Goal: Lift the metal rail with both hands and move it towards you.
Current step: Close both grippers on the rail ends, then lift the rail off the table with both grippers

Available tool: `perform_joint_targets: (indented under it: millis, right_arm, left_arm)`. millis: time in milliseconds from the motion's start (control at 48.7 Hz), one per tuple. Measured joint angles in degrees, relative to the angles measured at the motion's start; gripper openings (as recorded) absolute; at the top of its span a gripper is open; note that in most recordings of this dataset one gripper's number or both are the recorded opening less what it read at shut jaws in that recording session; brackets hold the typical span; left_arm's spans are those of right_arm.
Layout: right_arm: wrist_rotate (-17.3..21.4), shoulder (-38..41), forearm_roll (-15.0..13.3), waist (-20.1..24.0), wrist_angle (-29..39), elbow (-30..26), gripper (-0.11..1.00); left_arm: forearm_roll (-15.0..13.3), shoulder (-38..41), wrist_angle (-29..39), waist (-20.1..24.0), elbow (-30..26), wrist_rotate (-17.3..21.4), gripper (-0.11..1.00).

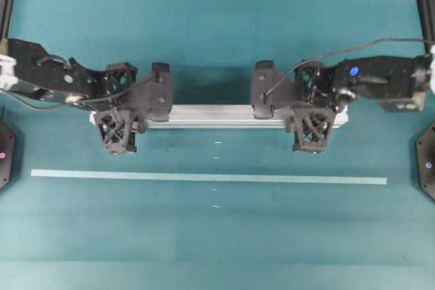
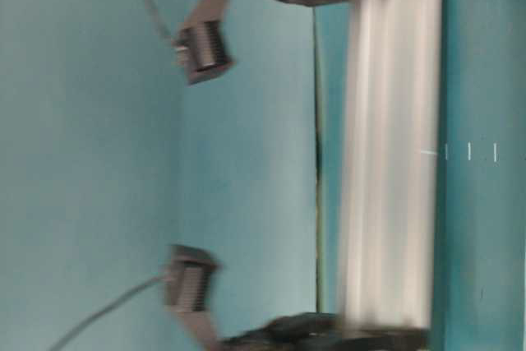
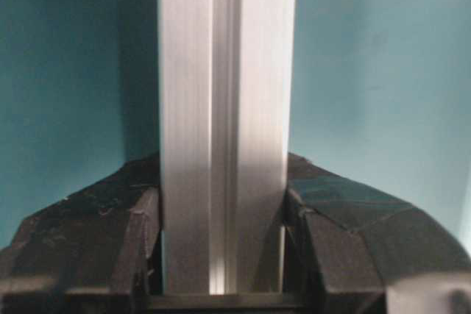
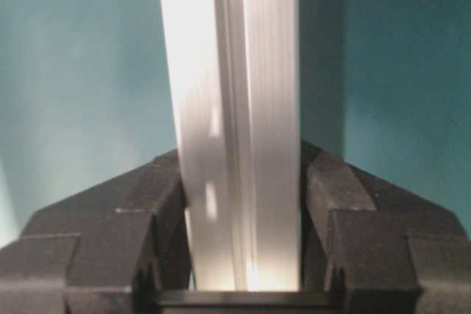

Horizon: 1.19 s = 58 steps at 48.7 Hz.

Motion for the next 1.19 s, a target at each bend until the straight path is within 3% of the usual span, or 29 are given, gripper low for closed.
perform_joint_targets:
  millis: [246, 513, 739, 965, 1190]
  right_arm:
    - [0.79, -5.89, 0.09, -0.09, 13.97, -7.38, 0.4]
    - [4.92, -8.53, 0.18, 0.44, 30.15, -19.42, 0.4]
    - [6.24, -8.61, 0.09, 1.93, 38.85, -26.63, 0.4]
    - [10.11, -8.61, 0.18, 2.9, 49.13, -35.51, 0.4]
    - [13.89, -8.7, 0.18, 4.92, 53.0, -43.24, 0.4]
  left_arm:
    - [0.0, -6.68, 15.29, 0.09, -7.29, 0.09, 0.29]
    - [-0.09, -10.99, 27.77, -0.18, -15.38, -0.79, 0.29]
    - [-0.09, -12.3, 36.74, -2.64, -22.59, -3.34, 0.29]
    - [-0.09, -12.39, 43.51, -3.87, -29.62, -4.92, 0.29]
    - [-0.09, -12.48, 49.48, -5.45, -37.62, -5.8, 0.29]
